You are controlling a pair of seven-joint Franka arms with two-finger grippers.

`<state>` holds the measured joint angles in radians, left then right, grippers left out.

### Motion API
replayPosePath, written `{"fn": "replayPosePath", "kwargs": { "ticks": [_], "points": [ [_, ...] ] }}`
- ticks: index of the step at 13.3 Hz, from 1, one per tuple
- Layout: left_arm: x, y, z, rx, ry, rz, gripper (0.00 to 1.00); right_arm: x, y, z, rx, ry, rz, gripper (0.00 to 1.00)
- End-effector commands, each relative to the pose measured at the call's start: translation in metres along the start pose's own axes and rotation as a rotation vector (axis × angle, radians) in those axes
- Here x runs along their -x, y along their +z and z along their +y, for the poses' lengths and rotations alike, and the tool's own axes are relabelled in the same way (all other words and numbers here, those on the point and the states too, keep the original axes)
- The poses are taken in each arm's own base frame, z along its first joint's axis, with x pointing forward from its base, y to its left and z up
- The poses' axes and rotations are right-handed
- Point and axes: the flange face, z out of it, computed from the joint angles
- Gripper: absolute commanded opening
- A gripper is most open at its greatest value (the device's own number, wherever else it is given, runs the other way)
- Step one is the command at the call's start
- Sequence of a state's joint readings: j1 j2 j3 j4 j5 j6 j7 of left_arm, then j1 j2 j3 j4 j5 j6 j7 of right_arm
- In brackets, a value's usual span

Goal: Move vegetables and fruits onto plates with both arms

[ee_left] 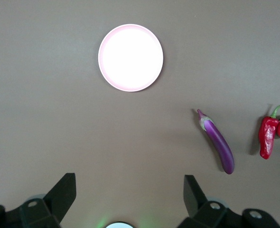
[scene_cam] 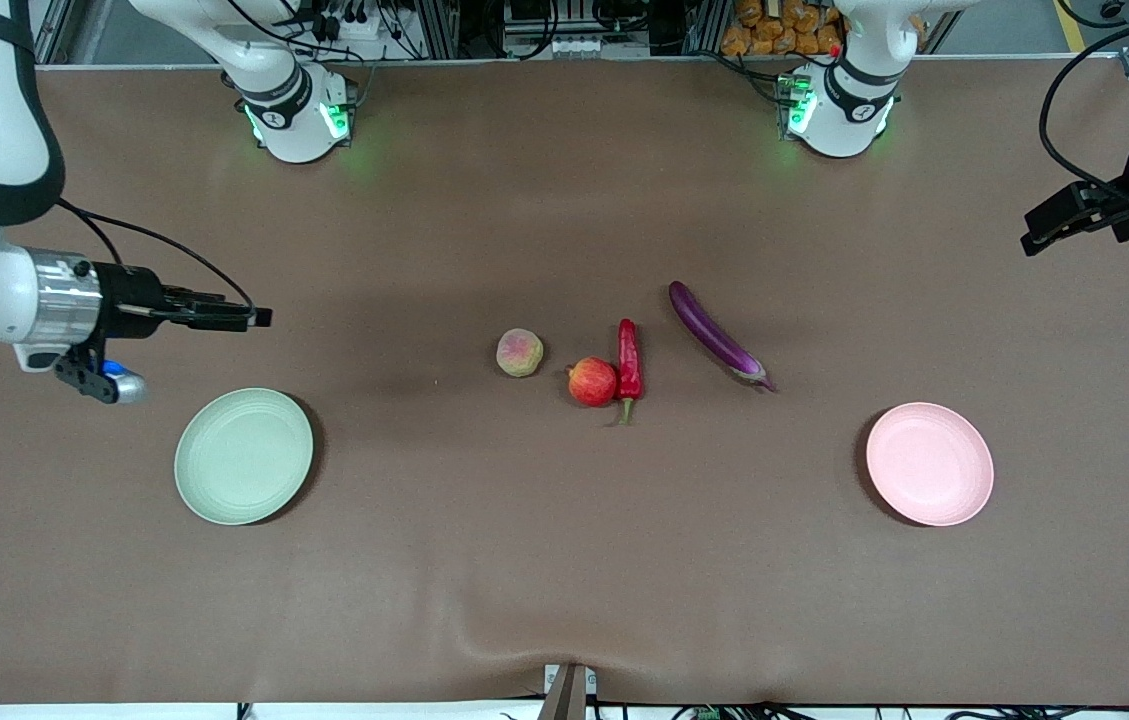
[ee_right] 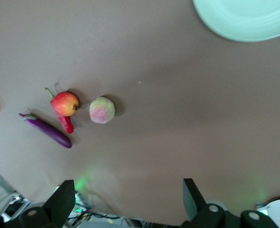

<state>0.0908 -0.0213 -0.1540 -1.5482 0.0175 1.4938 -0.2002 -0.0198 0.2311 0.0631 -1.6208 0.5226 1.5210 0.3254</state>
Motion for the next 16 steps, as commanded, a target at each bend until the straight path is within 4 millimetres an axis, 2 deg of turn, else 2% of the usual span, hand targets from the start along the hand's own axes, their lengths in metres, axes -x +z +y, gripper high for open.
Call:
{"fn": "replayPosePath", "kwargs": {
  "ticks": [1,5,8,10,12,13,15,16],
  "points": [
    [-0.001,0.006,0.018,0.017,0.028,0.016,1.00,-0.011,0.014,-0.005,-0.052,0.039,-0.040,1.00],
    [-0.007,0.026,0.045,0.020,0.072,0.019,1.00,-0.024,0.035,-0.017,-0.085,0.039,-0.033,1.00],
    [-0.007,0.042,0.085,0.023,0.073,0.008,1.00,-0.037,0.037,-0.020,-0.105,0.043,0.026,1.00],
    [-0.008,0.065,0.112,0.024,0.090,0.000,1.00,-0.050,0.038,-0.018,-0.122,0.048,0.079,1.00],
    [-0.008,0.105,0.143,0.035,0.075,-0.005,1.00,-0.063,0.044,-0.016,-0.126,0.042,0.115,1.00],
    [-0.004,0.133,0.157,0.039,0.023,-0.005,1.00,-0.068,0.050,-0.020,-0.127,0.029,0.137,1.00],
    [0.009,0.199,0.171,0.062,-0.071,0.028,1.00,-0.072,0.065,-0.040,-0.123,-0.020,0.192,1.00],
    [0.016,0.226,0.175,0.082,-0.095,0.053,1.00,-0.069,0.068,-0.052,-0.124,-0.048,0.215,1.00]
  ]
}}
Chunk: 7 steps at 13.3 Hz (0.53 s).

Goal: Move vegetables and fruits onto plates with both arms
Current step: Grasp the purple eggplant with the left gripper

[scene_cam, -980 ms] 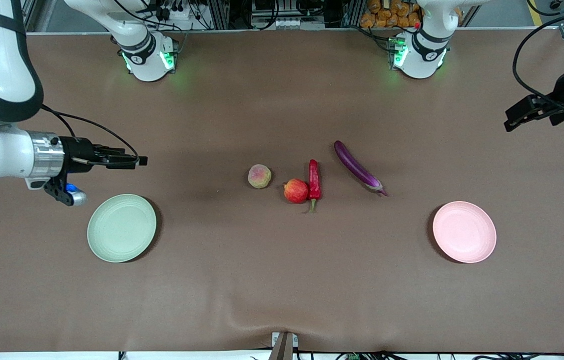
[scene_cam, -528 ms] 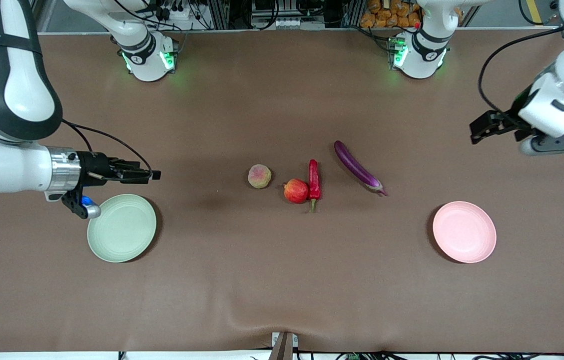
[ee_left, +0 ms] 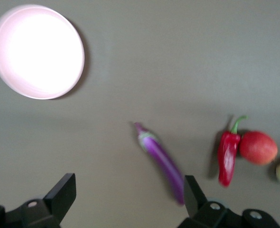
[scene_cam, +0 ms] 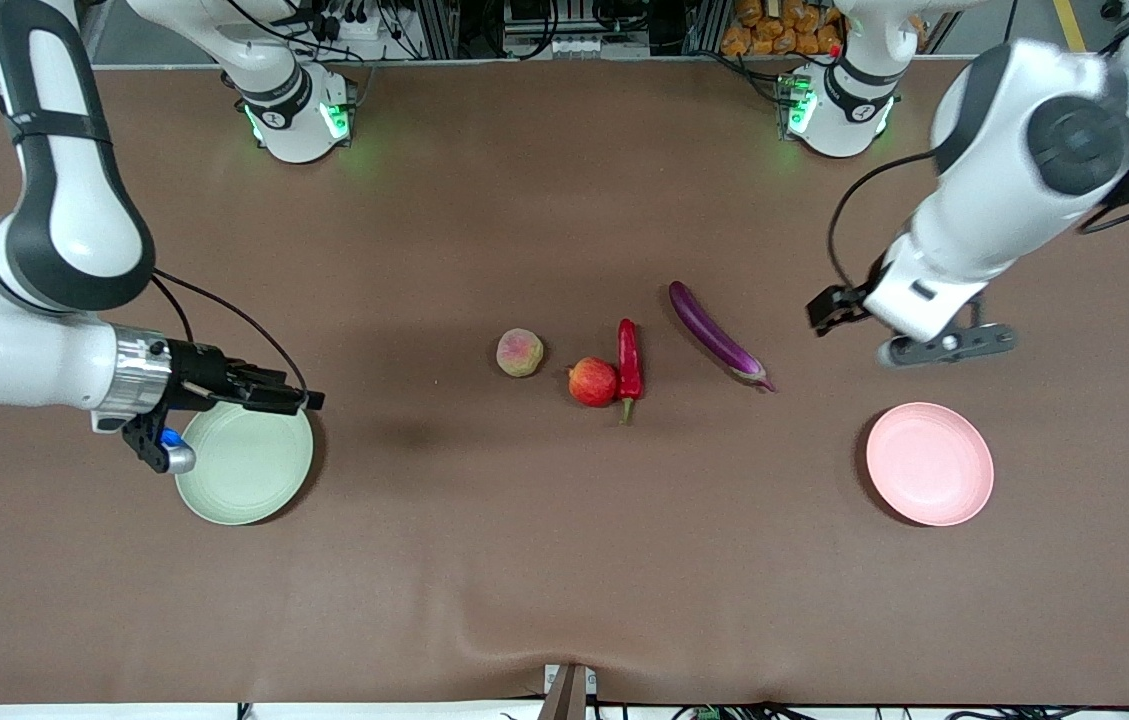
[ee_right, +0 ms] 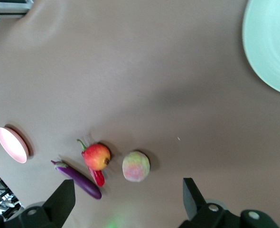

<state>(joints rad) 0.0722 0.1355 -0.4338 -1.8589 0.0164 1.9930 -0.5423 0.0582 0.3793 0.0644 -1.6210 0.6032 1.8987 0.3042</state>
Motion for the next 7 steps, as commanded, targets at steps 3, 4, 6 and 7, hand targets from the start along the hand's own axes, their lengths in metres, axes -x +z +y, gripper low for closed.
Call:
{"fn": "replayPosePath", "kwargs": {
  "ticks": [3,4,6,7],
  "points": [
    [0.054,0.110,0.036,0.005,-0.255,-0.027,1.00,0.016,0.014,-0.044,0.011,-0.120,0.051,1.00],
    [0.058,0.126,0.039,-0.019,-0.311,-0.040,1.00,0.016,0.011,-0.046,0.032,-0.155,0.064,1.00],
    [0.073,0.165,0.060,-0.033,-0.409,-0.083,0.95,0.021,0.014,-0.054,0.048,-0.200,0.065,1.00],
    [0.082,0.181,0.067,-0.028,-0.453,-0.090,0.94,0.022,0.016,-0.056,0.056,-0.230,0.070,1.00]
  ]
}}
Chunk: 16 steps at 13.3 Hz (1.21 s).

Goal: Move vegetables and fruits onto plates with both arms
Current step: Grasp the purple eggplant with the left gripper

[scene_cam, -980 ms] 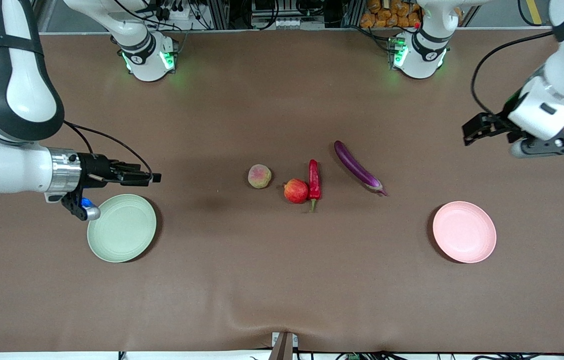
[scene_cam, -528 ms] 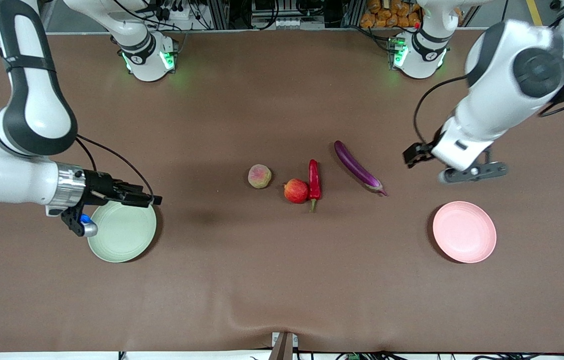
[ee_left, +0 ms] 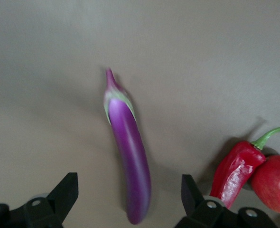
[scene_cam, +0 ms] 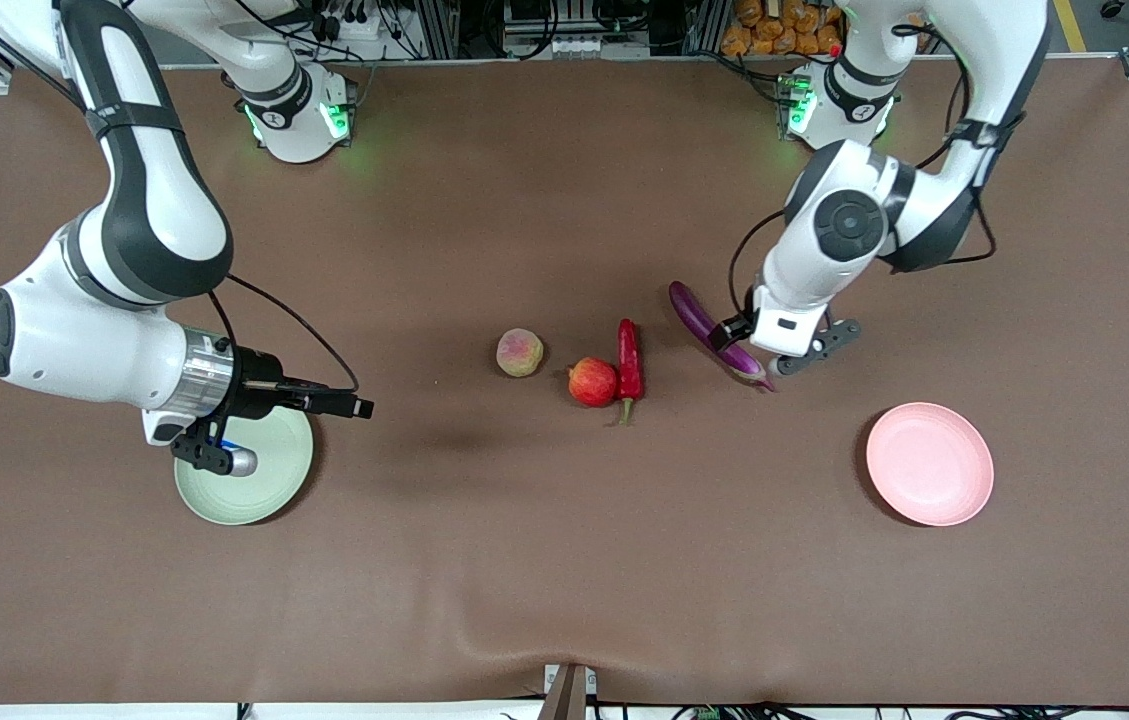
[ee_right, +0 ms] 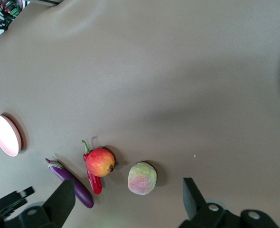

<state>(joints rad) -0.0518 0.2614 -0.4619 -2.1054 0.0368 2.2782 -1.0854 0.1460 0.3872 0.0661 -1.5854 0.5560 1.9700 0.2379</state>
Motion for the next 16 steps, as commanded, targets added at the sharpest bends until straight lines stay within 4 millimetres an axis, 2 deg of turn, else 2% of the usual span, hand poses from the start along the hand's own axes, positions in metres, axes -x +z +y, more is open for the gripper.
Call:
{"fn": "replayPosePath", "kwargs": {
  "ticks": [1,2,4,7,8,9,10,11,12,13,15,16],
  "points": [
    [0.012,0.043,0.010,0.014,-0.120,-0.016,0.94,-0.001,-0.003,-0.008,0.035,-0.092,0.038,1.00],
    [0.015,0.057,0.011,0.018,-0.156,-0.026,0.94,-0.003,-0.004,-0.007,0.047,-0.117,0.058,1.00],
    [0.031,0.086,0.009,-0.037,-0.106,0.033,0.94,-0.002,-0.004,-0.009,0.058,-0.126,0.059,1.00],
    [0.033,0.108,0.007,-0.075,-0.140,0.071,0.94,0.004,0.003,-0.018,0.074,-0.147,0.054,1.00],
    [0.031,0.117,0.004,-0.087,-0.137,0.066,0.86,0.003,0.002,-0.016,0.091,-0.151,0.059,1.00],
    [0.028,0.121,0.005,-0.078,-0.143,0.060,0.56,0.004,0.001,-0.015,0.097,-0.154,0.056,1.00],
    [0.027,0.125,0.007,-0.059,-0.143,0.057,0.21,0.003,-0.001,-0.015,0.097,-0.155,0.060,1.00],
    [0.025,0.126,0.008,-0.052,-0.136,0.058,0.00,0.004,0.000,-0.015,0.098,-0.153,0.059,1.00],
    [0.015,0.114,0.009,-0.040,-0.116,0.080,0.00,0.006,-0.001,-0.013,0.104,-0.150,0.054,1.00],
    [-0.002,0.098,0.005,-0.026,-0.089,0.104,0.00,0.008,-0.009,-0.007,0.130,-0.150,0.037,1.00],
    [-0.043,0.056,-0.002,-0.032,-0.052,0.145,0.00,0.013,-0.018,-0.004,0.183,-0.165,0.007,1.00],
    [-0.061,0.035,0.000,-0.051,-0.030,0.155,0.00,0.018,-0.020,-0.008,0.190,-0.174,-0.001,1.00]
  ]
}}
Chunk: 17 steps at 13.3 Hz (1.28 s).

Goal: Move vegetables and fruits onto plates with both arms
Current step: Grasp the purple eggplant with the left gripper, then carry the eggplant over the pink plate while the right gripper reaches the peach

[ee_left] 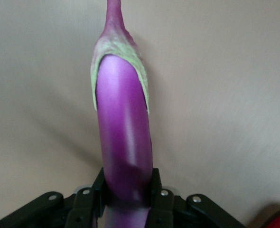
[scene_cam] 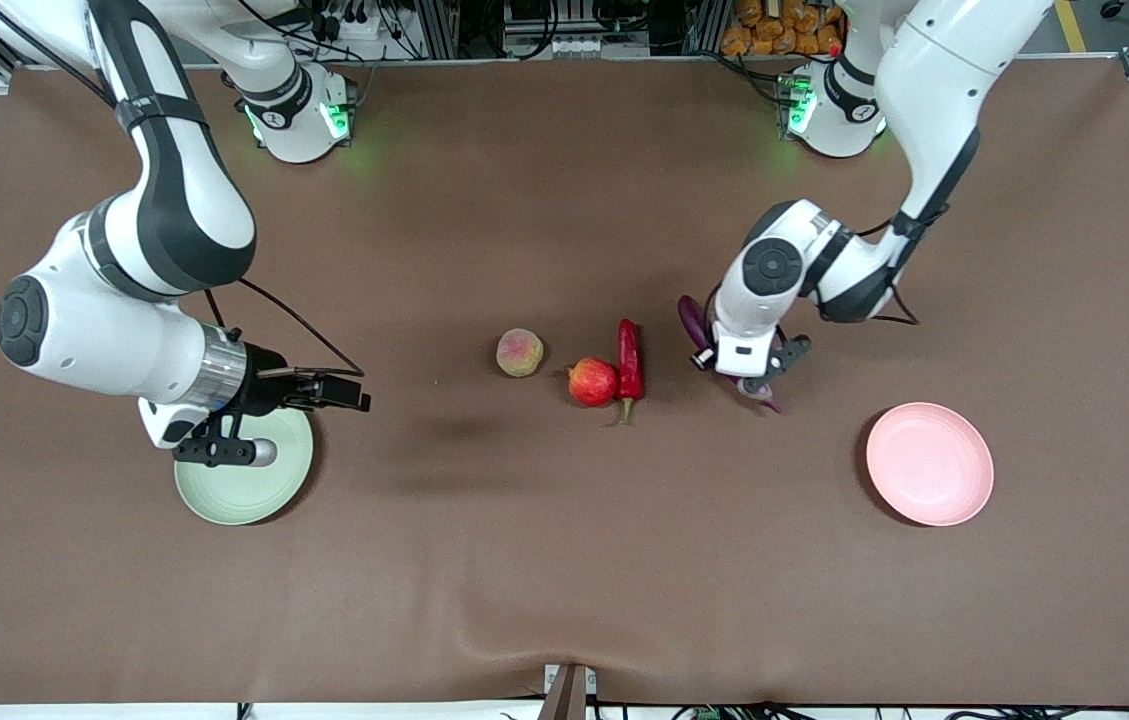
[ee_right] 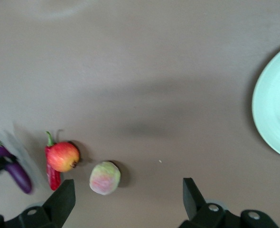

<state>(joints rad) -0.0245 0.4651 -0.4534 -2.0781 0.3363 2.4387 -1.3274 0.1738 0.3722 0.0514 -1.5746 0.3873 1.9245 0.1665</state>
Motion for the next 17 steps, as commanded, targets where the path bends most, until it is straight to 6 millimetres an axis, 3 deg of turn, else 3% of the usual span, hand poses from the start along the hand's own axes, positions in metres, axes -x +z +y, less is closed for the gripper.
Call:
{"fn": "replayPosePath", "kwargs": {
  "ticks": [1,3,5,7,8,10,11,13,14,17],
  "points": [
    [-0.059,-0.061,-0.004,-0.036,0.043,0.064,0.00,0.011,-0.016,-0.010,0.030,-0.027,-0.016,1.00],
    [-0.113,-0.092,-0.020,-0.043,0.076,0.064,0.00,0.018,-0.012,-0.024,0.030,-0.051,-0.028,1.00],
    [-0.174,-0.106,-0.052,-0.014,0.125,0.053,0.00,0.023,-0.010,-0.033,0.035,-0.065,-0.048,1.00],
    [-0.231,-0.100,-0.090,0.002,0.196,0.044,0.00,0.028,-0.015,-0.043,0.030,-0.079,-0.083,1.00],
    [-0.254,-0.100,-0.111,0.006,0.237,0.045,0.00,0.037,-0.004,-0.062,0.037,-0.111,-0.096,1.00],
    [-0.288,-0.074,-0.154,0.005,0.300,0.006,0.00,0.049,0.035,-0.100,0.050,-0.174,-0.110,1.00],
    [-0.300,-0.062,-0.166,0.013,0.304,-0.009,0.00,0.056,0.058,-0.117,0.056,-0.201,-0.118,1.00],
    [-0.301,-0.053,-0.167,0.023,0.300,-0.029,0.00,0.071,0.111,-0.151,0.072,-0.242,-0.126,1.00],
    [-0.300,-0.040,-0.167,0.029,0.292,-0.053,0.00,0.078,0.135,-0.164,0.081,-0.229,-0.120,1.00],
    [-0.294,-0.020,-0.170,0.030,0.292,-0.080,0.00,0.088,0.180,-0.170,0.134,-0.212,-0.143,1.00]
  ]
}}
